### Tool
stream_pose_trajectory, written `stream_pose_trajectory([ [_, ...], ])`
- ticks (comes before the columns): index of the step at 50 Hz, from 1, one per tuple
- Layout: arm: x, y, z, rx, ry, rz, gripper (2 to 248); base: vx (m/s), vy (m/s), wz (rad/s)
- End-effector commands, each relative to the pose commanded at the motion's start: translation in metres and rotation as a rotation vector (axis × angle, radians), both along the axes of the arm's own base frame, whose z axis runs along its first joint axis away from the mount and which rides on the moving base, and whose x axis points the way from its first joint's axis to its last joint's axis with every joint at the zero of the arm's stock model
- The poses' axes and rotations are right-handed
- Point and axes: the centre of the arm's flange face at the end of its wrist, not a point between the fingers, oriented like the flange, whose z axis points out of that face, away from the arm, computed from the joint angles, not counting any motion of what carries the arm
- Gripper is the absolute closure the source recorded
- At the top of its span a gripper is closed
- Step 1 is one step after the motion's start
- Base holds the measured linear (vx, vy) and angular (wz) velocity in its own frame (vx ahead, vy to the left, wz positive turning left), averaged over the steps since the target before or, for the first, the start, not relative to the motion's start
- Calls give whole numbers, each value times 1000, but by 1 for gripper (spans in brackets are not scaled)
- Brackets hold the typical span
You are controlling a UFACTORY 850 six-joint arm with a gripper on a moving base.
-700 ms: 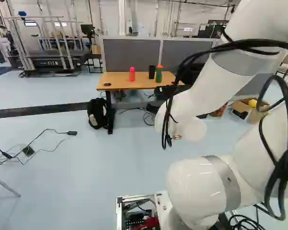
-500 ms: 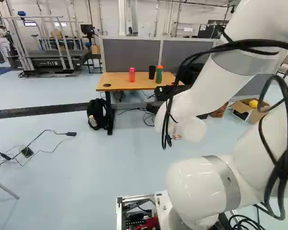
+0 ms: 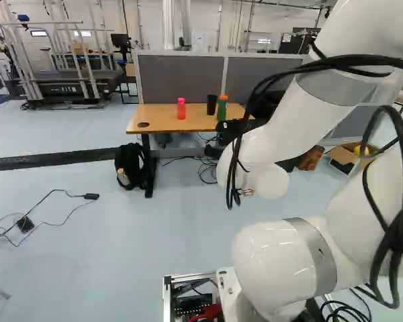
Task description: Pick up the green bottle from the table
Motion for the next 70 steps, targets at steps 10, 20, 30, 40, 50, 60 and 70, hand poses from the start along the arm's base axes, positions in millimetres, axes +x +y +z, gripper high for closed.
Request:
stream_pose_trajectory([
  [10, 0, 0, 0, 0, 0, 0, 3, 288, -75, -2],
  [20, 0, 0, 0, 0, 0, 0, 3, 308, -60, 1],
  [30, 0, 0, 0, 0, 0, 0, 3, 285, -58, 1],
  [40, 0, 0, 0, 0, 0, 0, 3, 298, -73, -113],
  [50, 0, 0, 0, 0, 0, 0, 3, 278, -73, -172],
  [60, 0, 0, 0, 0, 0, 0, 3, 287, -52, -119],
  [70, 0, 0, 0, 0, 0, 0, 3, 300, 0, -27],
])
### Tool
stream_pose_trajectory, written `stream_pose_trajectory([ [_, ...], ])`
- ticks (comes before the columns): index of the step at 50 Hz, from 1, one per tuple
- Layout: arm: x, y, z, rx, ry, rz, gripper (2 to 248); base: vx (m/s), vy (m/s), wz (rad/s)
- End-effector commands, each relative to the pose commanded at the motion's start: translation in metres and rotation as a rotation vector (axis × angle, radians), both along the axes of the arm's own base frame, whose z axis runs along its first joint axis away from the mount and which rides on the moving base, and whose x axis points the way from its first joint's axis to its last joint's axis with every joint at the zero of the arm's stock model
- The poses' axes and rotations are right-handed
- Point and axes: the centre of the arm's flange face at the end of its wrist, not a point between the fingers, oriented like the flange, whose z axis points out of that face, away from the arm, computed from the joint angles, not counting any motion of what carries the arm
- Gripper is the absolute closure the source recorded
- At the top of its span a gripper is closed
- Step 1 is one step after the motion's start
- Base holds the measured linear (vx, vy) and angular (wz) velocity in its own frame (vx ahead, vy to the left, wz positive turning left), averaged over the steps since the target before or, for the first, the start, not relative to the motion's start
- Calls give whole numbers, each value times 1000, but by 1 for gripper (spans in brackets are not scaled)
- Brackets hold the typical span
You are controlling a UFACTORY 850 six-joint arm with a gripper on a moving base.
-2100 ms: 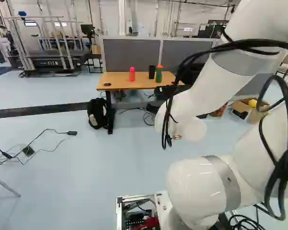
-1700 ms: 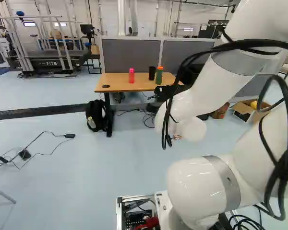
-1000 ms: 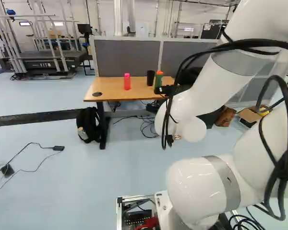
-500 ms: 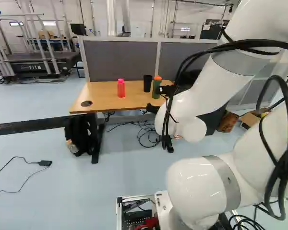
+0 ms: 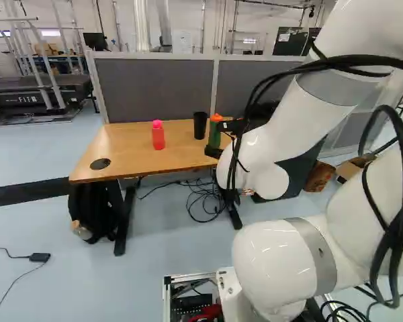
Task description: Pick up the green bottle from the table
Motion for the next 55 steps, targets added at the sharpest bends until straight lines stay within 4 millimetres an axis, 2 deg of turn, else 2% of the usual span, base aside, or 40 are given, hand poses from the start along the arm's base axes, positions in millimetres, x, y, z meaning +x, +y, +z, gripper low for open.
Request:
stream_pose_trajectory([
  [2, 0, 0, 0, 0, 0, 0, 3, 268, 4, -14],
  [3, 9, 0, 1, 0, 5, 0, 3, 283, -1, -41],
  [10, 22, 0, 3, 0, 10, 0, 3, 136, 2, -2],
  [31, 53, 0, 6, 0, 18, 0, 3, 0, 0, -1],
  [44, 69, 0, 4, 0, 29, 0, 3, 0, 0, 0],
  [55, 74, 0, -6, 0, 57, 0, 3, 0, 0, 0],
])
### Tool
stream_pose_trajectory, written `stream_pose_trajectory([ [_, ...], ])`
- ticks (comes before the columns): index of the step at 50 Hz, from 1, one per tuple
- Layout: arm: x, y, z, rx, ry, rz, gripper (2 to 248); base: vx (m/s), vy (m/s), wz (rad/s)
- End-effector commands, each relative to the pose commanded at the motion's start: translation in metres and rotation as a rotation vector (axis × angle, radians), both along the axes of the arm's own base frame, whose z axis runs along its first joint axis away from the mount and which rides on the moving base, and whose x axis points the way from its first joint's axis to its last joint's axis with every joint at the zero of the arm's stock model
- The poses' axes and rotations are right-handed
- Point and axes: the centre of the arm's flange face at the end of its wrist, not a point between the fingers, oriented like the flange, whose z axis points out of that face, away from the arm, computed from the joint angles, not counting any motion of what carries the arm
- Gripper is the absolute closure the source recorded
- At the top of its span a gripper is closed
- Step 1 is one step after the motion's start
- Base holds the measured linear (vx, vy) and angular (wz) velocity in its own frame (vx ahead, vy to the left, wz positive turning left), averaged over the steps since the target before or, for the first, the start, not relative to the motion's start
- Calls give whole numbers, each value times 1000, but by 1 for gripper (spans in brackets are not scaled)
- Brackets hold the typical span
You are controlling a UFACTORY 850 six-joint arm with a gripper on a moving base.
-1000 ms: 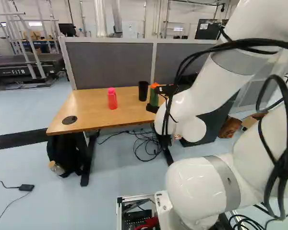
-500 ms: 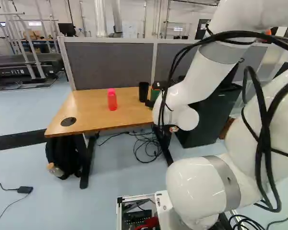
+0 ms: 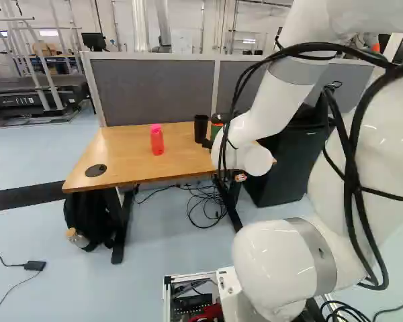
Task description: Pick up the green bottle from the table
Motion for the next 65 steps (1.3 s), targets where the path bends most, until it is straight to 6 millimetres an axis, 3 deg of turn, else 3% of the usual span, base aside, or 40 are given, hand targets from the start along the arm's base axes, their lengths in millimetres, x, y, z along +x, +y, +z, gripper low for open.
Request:
stream_pose_trajectory([
  [29, 19, 0, -25, 0, 40, 0, 3, 0, 0, 0],
  [65, 82, 0, -53, 0, -15, -1, 3, 0, 0, 0],
])
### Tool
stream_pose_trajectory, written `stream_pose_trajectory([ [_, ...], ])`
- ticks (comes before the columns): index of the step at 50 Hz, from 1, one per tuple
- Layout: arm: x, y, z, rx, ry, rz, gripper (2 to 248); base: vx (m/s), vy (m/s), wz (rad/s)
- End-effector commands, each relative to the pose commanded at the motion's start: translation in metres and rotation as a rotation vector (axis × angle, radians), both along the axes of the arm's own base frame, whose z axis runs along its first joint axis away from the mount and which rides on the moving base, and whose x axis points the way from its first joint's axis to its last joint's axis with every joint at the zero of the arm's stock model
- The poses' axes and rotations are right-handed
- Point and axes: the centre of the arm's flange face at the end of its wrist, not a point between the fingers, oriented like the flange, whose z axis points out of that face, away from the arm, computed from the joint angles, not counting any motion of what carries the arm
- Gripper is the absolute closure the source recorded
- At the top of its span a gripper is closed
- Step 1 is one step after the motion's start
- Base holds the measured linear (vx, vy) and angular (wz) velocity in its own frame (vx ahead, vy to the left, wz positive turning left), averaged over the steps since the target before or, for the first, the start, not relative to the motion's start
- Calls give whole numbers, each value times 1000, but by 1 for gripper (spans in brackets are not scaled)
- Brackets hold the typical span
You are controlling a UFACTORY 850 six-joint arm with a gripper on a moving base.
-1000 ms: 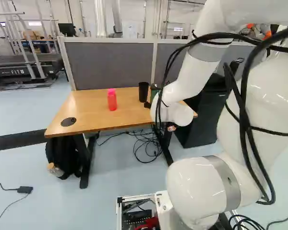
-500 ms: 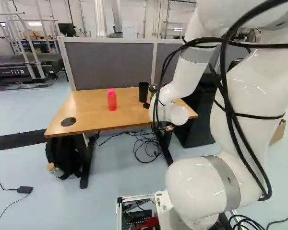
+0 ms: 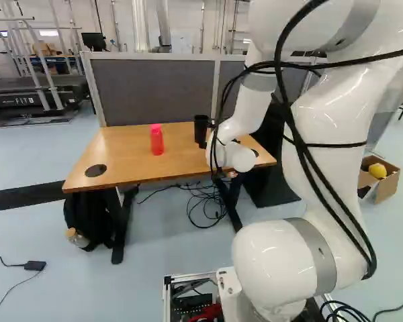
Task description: Pick up the green bottle from the table
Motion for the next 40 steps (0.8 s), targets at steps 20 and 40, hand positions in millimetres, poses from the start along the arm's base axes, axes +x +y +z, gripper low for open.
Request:
stream_pose_trajectory([
  [20, 5, 0, -2, 0, 0, -1, 51, 0, 0, 0],
  [40, 5, 0, -2, 0, -1, -1, 142, 0, 0, 0],
])
